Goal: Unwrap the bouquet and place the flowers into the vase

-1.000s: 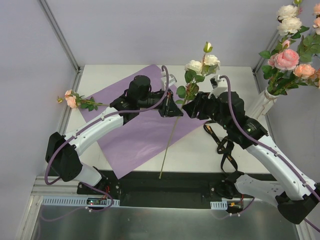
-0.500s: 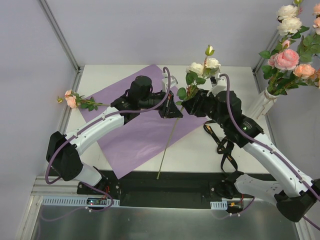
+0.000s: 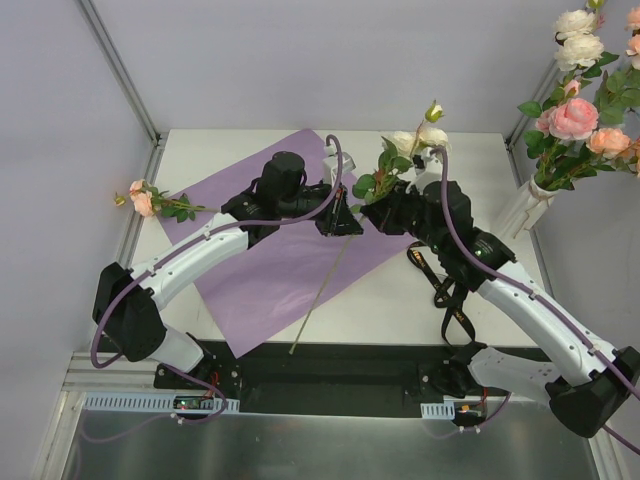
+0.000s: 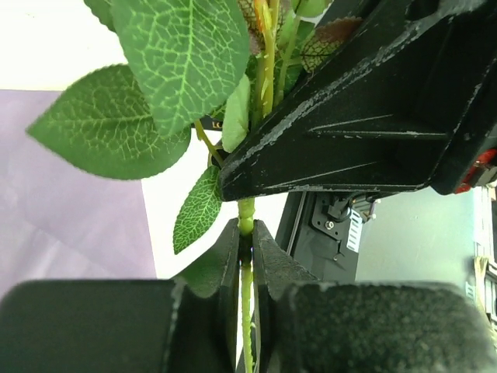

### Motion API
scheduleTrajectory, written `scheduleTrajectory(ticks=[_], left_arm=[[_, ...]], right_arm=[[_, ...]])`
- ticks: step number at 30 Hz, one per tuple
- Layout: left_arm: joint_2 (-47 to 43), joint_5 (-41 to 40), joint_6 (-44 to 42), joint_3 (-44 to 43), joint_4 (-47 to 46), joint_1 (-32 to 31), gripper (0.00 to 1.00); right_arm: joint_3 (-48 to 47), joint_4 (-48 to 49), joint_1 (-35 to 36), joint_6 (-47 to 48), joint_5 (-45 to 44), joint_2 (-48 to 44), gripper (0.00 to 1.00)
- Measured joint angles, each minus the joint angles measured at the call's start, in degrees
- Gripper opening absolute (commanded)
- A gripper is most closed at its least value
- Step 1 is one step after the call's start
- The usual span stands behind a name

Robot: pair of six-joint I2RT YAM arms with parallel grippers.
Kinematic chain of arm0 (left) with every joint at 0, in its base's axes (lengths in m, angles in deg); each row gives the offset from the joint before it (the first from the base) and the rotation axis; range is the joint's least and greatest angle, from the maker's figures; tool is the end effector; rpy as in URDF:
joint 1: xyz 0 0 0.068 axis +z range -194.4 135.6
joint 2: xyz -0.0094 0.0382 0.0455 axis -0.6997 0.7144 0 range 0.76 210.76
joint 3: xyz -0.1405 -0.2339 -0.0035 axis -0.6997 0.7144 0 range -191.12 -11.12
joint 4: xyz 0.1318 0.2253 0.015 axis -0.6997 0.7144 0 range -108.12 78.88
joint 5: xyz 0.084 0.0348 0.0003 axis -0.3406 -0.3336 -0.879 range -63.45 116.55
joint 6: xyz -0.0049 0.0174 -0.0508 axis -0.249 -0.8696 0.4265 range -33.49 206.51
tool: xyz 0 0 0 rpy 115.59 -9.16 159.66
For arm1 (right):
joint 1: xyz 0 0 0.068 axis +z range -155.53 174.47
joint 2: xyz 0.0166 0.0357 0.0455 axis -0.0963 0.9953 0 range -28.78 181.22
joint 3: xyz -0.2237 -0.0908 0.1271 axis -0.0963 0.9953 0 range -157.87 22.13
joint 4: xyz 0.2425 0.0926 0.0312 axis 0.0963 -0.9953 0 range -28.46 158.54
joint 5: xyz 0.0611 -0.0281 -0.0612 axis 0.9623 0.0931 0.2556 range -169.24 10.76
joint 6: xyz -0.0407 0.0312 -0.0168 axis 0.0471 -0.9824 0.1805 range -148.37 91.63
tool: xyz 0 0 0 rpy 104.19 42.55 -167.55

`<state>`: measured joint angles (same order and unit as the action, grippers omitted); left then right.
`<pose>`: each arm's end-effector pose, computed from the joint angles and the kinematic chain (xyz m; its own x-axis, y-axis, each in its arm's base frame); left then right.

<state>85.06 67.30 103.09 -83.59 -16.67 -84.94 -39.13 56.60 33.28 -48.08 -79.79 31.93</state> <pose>0.2464 -0.2414 0.3616 -0.4455 0.0965 -0.8900 0.8848 0.1987 -0.4214 0.1893 0.1518 0.3844 -0.3538 0.1482 -0.9235 -0.5311 0.7809 0.3288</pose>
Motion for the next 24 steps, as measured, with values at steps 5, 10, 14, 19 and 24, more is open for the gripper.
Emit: scheduleTrajectory(ticks=[5, 10, 14, 19, 24], left_arm=[[-0.1, -2.8, 0.2, -0.8, 1.7, 0.0, 0.5], [-1.6, -5.0, 0.7, -0.9, 2.1, 0.0, 0.53], [-3.9, -5.7, 0.7, -1.0, 2.4, 0.1, 0.53], [-5.7, -6.9, 0.5, -1.3, 2.4, 0.1, 0.52], [-5.8, -7.6, 0.3, -1.3, 2.8, 0.1, 0.56]], right_arm=[[-0.2, -2.5, -0.1, 3.1, -4.7, -0.4, 0.01], [-3.1, -7.8, -4.5, 11.3, -14.6, -3.2, 0.01], [-10.9, -10.0, -11.4, 20.7, -24.3, -5.8, 0.01], [-23.2, -7.7, -18.4, 33.3, -35.6, -6.8, 0.01], [-33.3, -2.0, -22.0, 46.2, -43.5, -5.6, 0.01]])
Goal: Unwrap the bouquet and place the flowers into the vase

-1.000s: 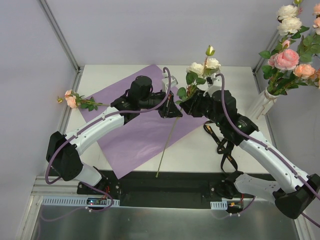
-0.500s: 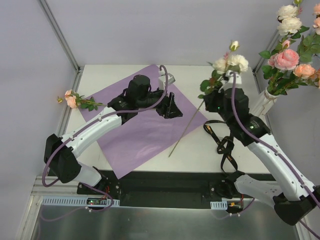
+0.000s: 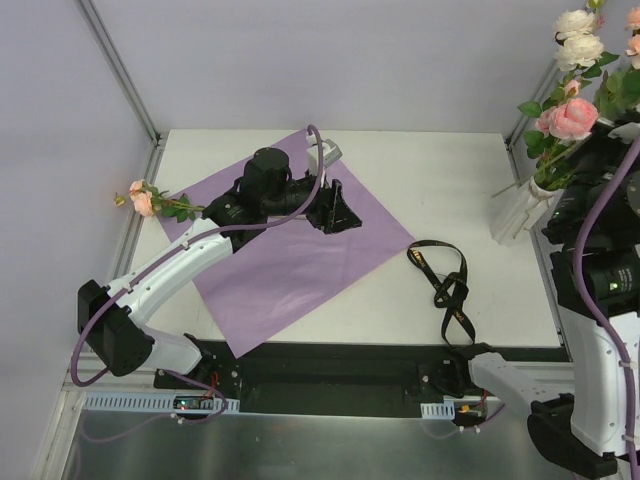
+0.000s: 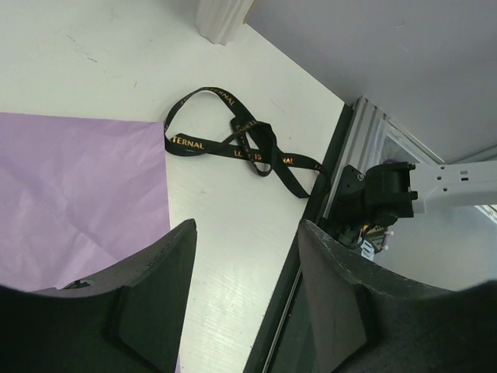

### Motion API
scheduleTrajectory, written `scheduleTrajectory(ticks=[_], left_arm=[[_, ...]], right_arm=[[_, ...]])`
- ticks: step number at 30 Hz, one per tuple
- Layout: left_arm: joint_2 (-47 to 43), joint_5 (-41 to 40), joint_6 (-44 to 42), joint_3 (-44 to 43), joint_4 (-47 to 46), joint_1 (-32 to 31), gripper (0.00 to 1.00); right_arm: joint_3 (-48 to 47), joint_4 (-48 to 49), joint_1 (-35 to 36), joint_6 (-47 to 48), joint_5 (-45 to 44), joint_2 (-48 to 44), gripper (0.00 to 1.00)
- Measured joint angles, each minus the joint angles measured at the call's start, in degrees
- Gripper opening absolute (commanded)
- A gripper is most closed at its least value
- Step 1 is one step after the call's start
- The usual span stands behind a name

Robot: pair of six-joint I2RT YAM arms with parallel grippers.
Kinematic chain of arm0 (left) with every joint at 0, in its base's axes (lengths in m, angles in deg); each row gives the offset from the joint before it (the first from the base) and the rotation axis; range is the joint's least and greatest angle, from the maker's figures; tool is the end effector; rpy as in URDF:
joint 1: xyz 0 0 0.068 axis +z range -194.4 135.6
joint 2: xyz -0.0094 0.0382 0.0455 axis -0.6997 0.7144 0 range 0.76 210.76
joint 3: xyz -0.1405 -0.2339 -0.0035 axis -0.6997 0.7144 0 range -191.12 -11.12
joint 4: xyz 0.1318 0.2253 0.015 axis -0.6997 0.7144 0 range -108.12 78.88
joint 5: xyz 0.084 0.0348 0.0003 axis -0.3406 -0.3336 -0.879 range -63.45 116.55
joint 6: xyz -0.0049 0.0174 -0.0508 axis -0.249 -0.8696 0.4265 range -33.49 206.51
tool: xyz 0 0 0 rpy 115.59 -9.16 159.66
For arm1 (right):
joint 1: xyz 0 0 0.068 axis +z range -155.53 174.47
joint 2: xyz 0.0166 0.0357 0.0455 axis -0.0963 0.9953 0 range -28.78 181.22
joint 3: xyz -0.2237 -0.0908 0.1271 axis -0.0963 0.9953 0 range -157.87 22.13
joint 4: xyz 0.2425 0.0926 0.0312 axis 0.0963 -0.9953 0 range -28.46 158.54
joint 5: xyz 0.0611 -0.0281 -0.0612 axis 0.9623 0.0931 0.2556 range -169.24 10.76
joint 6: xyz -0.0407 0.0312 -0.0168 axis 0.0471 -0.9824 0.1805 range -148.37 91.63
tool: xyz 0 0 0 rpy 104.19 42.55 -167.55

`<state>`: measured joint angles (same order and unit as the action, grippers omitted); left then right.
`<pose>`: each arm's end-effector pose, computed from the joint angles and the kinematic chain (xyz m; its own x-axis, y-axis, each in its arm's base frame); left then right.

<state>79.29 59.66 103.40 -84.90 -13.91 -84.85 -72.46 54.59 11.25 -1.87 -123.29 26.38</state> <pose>0.2302 -0.2219 0.3956 -0.3905 0.0131 -0.9205 0.8784 0.3044 -0.3684 0.1126 0.0082 0.5749 0.1929 -0.2768 -0.9414 0.5360 0.8333 -0.1352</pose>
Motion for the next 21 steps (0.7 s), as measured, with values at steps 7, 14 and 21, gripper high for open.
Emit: scheduleTrajectory(ticks=[7, 14, 21], left_arm=[[0.0, -0.4, -0.1, 0.0, 0.5, 0.0, 0.64], [0.0, -0.4, -0.9, 0.0, 1.0, 0.0, 0.65], [0.0, -0.4, -1.4, 0.0, 1.3, 0.0, 0.65]], right_arm=[[-6.0, 8.3, -4.8, 11.8, -3.3, 4.1, 0.01], [-8.7, 9.7, -7.3, 14.1, -3.1, 10.4, 0.01], [-8.6, 9.6, -8.9, 14.5, -1.9, 12.6, 0.01]])
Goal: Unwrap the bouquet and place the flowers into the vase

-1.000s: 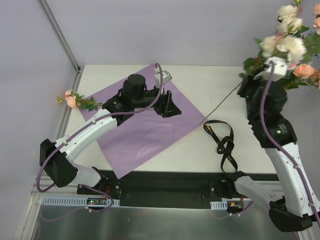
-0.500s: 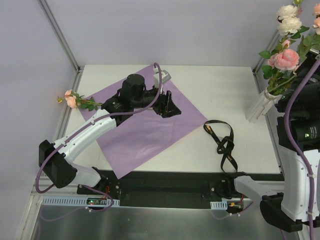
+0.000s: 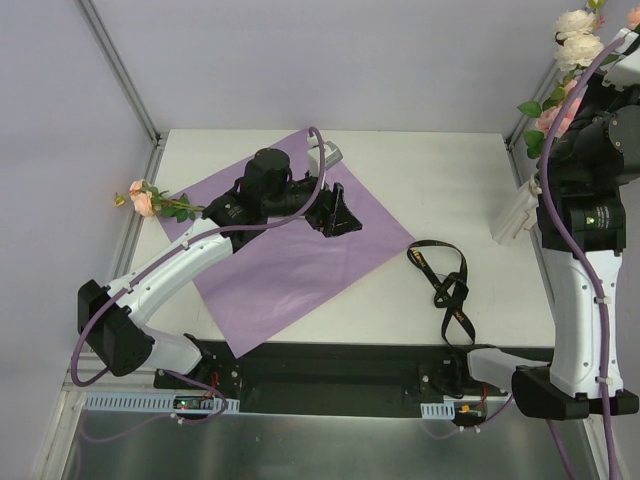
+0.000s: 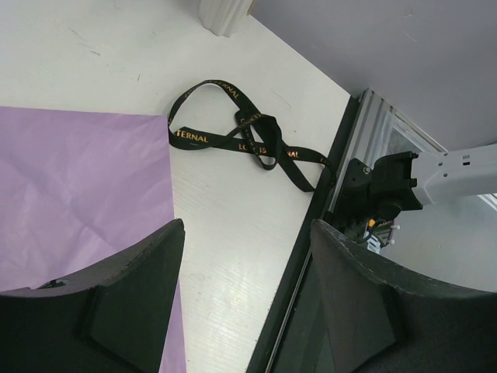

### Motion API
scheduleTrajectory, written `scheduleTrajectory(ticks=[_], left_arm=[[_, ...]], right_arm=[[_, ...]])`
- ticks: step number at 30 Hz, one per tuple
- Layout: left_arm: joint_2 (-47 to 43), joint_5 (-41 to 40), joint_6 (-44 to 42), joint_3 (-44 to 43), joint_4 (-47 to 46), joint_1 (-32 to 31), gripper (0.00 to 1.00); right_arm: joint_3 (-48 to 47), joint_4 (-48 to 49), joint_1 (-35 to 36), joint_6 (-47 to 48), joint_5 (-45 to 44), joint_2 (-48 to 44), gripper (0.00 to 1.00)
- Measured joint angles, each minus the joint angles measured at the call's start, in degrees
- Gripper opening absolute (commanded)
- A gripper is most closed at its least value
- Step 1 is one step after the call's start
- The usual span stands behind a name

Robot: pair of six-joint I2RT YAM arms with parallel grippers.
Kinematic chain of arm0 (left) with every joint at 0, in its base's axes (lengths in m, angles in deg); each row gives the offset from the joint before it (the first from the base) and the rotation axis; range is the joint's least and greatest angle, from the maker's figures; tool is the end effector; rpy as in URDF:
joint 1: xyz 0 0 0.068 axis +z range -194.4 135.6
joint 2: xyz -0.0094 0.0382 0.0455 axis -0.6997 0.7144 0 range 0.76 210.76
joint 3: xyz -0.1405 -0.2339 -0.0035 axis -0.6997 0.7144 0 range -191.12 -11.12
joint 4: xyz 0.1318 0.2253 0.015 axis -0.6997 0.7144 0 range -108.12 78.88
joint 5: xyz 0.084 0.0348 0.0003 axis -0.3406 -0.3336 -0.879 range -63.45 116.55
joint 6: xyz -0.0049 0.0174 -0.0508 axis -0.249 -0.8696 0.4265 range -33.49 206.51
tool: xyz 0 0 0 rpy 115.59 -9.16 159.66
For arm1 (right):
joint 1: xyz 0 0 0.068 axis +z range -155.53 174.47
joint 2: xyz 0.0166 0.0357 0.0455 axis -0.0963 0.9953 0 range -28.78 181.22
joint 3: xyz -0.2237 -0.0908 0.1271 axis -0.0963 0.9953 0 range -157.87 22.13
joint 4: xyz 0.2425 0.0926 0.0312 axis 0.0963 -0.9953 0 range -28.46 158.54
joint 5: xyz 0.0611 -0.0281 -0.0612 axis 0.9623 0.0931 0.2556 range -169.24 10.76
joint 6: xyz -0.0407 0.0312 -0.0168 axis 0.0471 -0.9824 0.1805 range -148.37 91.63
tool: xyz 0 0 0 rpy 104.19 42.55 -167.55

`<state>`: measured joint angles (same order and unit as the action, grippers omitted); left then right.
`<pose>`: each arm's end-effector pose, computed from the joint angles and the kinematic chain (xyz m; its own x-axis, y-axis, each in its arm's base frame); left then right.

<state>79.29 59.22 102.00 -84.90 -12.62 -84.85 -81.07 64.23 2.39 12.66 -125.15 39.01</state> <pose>0.2301 -0.2216 0.3933 -0.3842 0.0321 -0.9227 0.8796 0.3162 -0.3553 0.1716 -0.0019 0.5998 0.0488 -0.4543 -0.8895 0.7231 0.6304 -0.2823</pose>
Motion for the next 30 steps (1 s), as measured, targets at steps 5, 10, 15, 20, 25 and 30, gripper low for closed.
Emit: scheduleTrajectory(ticks=[5, 10, 15, 20, 25, 30], left_arm=[[0.0, 0.0, -0.1, 0.0, 0.0, 0.0, 0.65], [0.2, 0.0, -0.1, 0.0, 0.1, 0.0, 0.65], [0.3, 0.0, -0.1, 0.0, 0.6, 0.0, 0.65], [0.9, 0.0, -0.1, 0.0, 0.9, 0.0, 0.65], [1.1, 0.0, -0.1, 0.0, 1.0, 0.0, 0.65], [1.1, -0.1, -0.1, 0.0, 1.0, 0.0, 0.65]], right_arm=[[0.0, 0.7, -1.3, 0.0, 0.5, 0.1, 0.01], [-1.2, 0.8, -1.4, 0.3, 1.4, 1.1, 0.01], [-1.7, 0.5, -1.5, 0.3, 1.6, 1.6, 0.01], [-1.7, 0.4, -1.6, 0.1, 1.6, 1.7, 0.01], [0.2, 0.8, -2.3, -0.1, 1.9, 1.3, 0.01], [2.6, 1.0, -3.9, -1.4, 3.0, 1.4, 0.01]])
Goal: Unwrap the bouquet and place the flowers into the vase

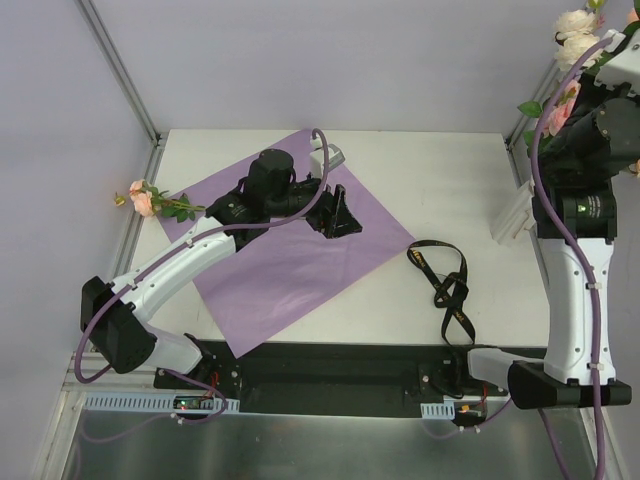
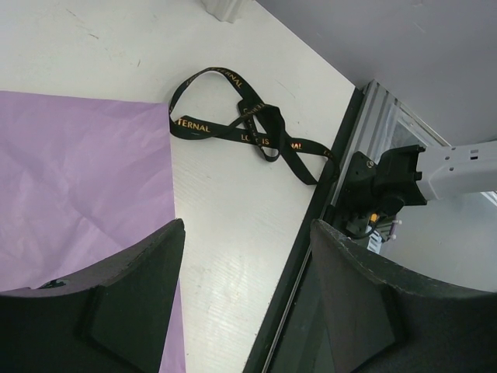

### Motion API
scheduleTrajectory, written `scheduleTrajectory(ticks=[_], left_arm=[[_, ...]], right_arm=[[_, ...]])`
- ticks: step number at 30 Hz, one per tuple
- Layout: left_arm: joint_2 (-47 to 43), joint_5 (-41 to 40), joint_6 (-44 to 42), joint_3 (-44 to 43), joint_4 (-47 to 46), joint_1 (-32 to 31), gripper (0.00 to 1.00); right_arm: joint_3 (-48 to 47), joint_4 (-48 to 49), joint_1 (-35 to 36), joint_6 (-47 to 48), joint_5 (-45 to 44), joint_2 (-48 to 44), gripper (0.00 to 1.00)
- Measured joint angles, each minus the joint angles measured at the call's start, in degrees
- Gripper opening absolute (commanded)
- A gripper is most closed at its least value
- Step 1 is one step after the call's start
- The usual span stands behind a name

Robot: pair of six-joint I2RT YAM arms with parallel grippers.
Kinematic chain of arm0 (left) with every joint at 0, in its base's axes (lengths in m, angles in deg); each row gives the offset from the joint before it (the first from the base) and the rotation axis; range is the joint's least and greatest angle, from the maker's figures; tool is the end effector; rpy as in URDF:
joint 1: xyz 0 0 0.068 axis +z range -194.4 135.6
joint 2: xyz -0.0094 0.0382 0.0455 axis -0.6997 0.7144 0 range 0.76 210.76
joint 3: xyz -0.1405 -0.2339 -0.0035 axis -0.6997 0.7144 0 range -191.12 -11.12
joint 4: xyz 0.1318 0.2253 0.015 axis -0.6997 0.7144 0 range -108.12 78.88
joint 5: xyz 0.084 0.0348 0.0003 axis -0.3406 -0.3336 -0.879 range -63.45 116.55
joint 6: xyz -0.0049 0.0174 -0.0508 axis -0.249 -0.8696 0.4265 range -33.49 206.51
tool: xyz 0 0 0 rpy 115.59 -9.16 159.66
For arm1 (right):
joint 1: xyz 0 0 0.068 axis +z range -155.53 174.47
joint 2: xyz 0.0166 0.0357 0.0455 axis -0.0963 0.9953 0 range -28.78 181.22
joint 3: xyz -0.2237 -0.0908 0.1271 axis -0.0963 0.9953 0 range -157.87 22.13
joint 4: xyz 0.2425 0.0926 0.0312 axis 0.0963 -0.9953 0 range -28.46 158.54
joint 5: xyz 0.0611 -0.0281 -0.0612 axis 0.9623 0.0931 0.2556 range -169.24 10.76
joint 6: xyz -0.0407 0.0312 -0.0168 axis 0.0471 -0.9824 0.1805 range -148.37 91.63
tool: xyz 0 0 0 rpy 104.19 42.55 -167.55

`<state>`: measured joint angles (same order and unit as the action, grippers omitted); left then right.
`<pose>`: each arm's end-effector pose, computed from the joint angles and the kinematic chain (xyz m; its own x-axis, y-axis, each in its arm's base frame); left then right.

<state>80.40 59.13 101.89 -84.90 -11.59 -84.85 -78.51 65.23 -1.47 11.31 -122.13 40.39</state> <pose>0.2340 -0.2248 0.3856 -0.4085 0.0545 -0.9111 0.8697 0.3263 -0.3704 0.1932 -0.0105 0.5865 0.0131 -0.4680 -0.8836 0.7214 0.6164 -0.3158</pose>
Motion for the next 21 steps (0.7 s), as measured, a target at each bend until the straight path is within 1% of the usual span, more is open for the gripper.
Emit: scheduleTrajectory(ticks=[7, 21], left_arm=[[0.0, 0.0, 0.0, 0.0, 0.0, 0.0, 0.64], [0.0, -0.1, 0.0, 0.0, 0.0, 0.0, 0.65]], right_arm=[[5.9, 1.2, -2.9, -4.4, 1.9, -0.3, 0.01], [22.1, 5.2, -10.2, -13.8, 8.6, -2.6, 0.01]])
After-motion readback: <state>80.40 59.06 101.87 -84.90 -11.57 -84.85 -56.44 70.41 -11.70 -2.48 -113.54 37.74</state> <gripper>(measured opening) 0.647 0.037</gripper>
